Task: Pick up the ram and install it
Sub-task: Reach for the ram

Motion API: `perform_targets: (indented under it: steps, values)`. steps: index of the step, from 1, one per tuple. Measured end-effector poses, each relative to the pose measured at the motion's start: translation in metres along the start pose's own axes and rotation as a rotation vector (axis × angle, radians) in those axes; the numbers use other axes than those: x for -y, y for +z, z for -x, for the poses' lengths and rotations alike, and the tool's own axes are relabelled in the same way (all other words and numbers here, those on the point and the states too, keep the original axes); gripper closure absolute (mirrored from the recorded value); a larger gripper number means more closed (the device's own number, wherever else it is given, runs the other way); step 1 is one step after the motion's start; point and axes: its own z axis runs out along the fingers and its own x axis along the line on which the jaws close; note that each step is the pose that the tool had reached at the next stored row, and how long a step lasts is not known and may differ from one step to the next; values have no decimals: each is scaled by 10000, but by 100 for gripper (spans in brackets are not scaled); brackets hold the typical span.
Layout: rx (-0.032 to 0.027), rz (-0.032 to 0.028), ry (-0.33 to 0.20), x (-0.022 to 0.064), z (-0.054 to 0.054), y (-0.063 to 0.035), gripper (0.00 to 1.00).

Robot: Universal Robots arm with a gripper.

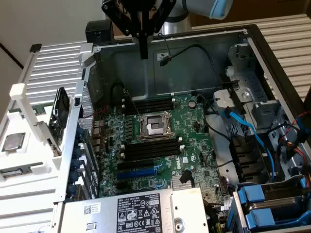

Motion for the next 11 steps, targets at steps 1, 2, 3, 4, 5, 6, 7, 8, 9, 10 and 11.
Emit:
perform_targets:
  steps: [1, 2, 3, 4, 5, 6, 7, 8, 9, 10, 11]
  values:
    - [0, 0, 0, 0, 0, 0, 89]
    - [0, 0, 0, 0, 0, 0, 89]
    - [0, 0, 0, 0, 0, 0, 89]
    - [0, 0, 0, 0, 0, 0, 89]
    - [1, 0, 0, 0, 0, 0, 89]
    - [0, 4, 0, 0, 0, 0, 89]
    - [-3, 21, 1, 0, 0, -1, 89]
    - [-4, 38, 2, 0, -1, -1, 89]
    - [-4, 53, 2, 0, 0, 0, 89]
    - [-4, 61, 2, 0, 0, -1, 89]
    - [-4, 65, 2, 0, 0, -1, 89]
